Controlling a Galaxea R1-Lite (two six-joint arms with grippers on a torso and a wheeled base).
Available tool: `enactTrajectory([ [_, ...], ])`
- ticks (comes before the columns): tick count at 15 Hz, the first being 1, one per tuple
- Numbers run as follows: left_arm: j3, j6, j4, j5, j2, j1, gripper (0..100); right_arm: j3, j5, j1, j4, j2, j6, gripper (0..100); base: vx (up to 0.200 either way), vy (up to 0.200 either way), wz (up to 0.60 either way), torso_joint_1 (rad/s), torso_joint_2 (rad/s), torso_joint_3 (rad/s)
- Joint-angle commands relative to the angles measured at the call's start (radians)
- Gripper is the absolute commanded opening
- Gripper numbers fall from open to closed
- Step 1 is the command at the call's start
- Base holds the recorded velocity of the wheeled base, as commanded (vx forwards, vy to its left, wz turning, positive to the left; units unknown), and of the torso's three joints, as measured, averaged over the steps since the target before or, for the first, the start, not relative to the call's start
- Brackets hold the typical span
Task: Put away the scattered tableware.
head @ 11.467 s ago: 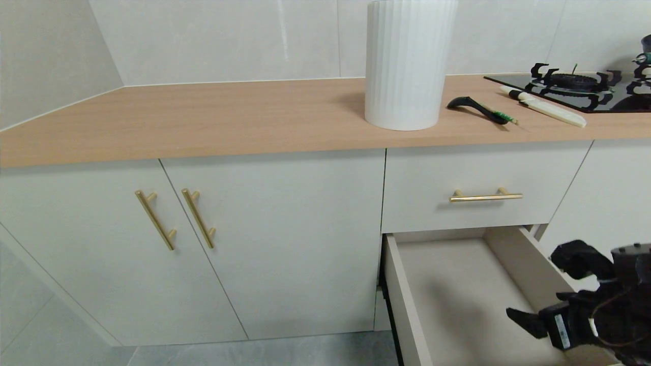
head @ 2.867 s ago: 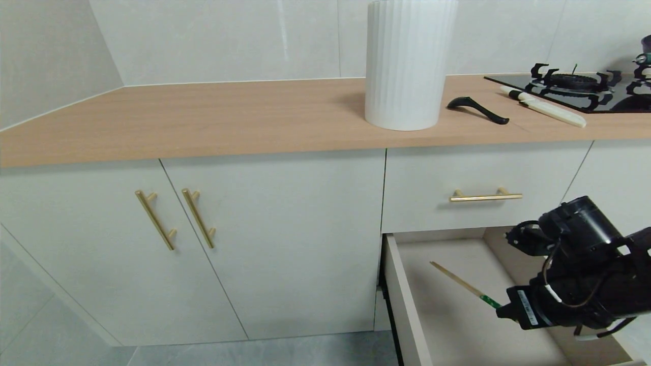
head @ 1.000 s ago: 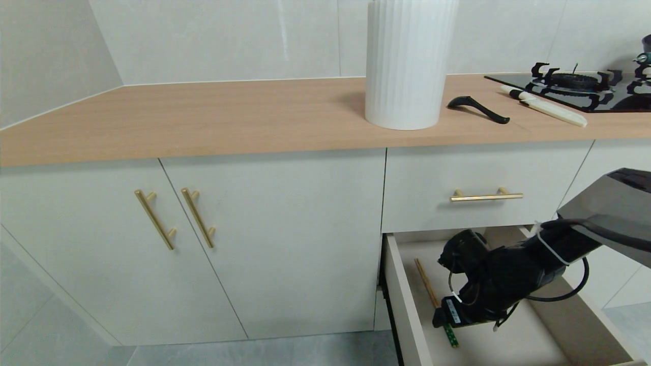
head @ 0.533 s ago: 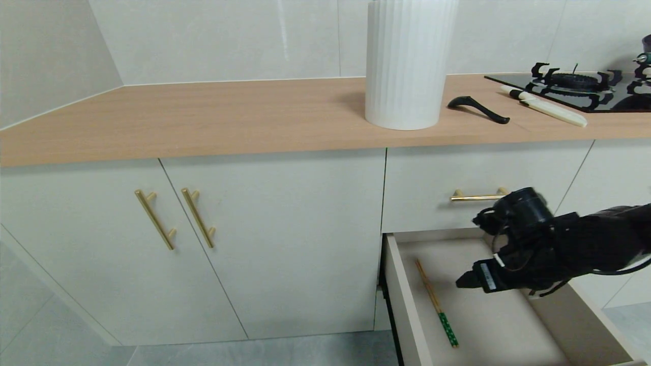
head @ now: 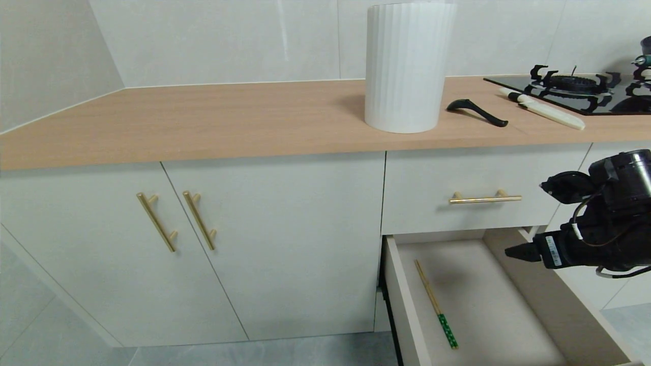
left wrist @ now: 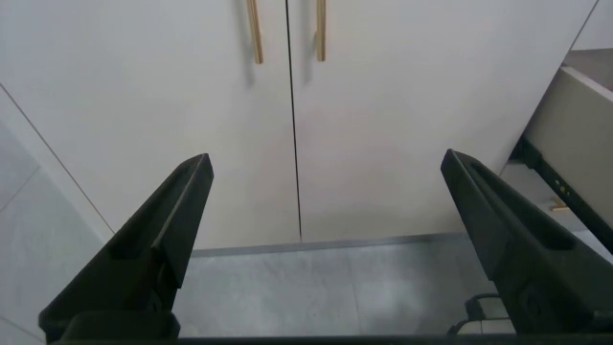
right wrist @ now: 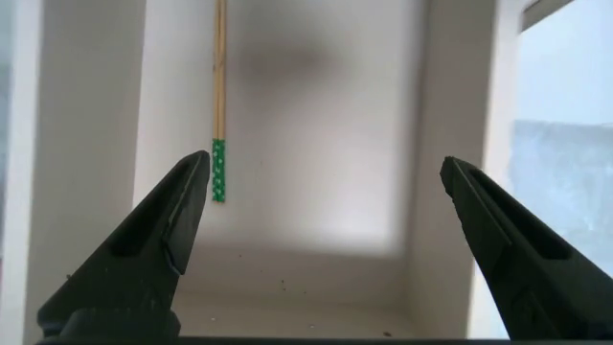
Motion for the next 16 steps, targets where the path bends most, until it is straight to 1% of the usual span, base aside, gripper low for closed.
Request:
enactTrajectory([
  [1,0.000,0.000,0.000,0.000,0.001,0.000,100,0.014,-0.001,-0.002,-0.001,-0.033,-0.019,100,0.000,0.000,0.00,0.095,-0.31,-0.217],
  [4,0.000,0.000,0.000,0.000,0.001,0.000,100,0.020,-0.001,-0.001,-0.002,-0.033,-0.029,100,0.000,0.000,0.00,0.144,-0.29,-0.261],
  [8,0.000,0.000,0.000,0.000,0.001,0.000,100,0.033,-0.002,0.003,-0.002,-0.030,-0.043,100,0.000,0.000,0.00,0.099,-0.52,-0.268],
  [11,0.000,0.000,0.000,0.000,0.001,0.000,100,0.037,-0.002,0.001,-0.002,-0.030,-0.052,100,0.000,0.000,0.00,0.274,-0.46,-0.276],
  [16,0.000,0.000,0.000,0.000,0.001,0.000,100,0.045,-0.002,0.010,-0.002,-0.029,-0.054,100,0.000,0.000,0.00,0.221,-0.48,-0.271],
])
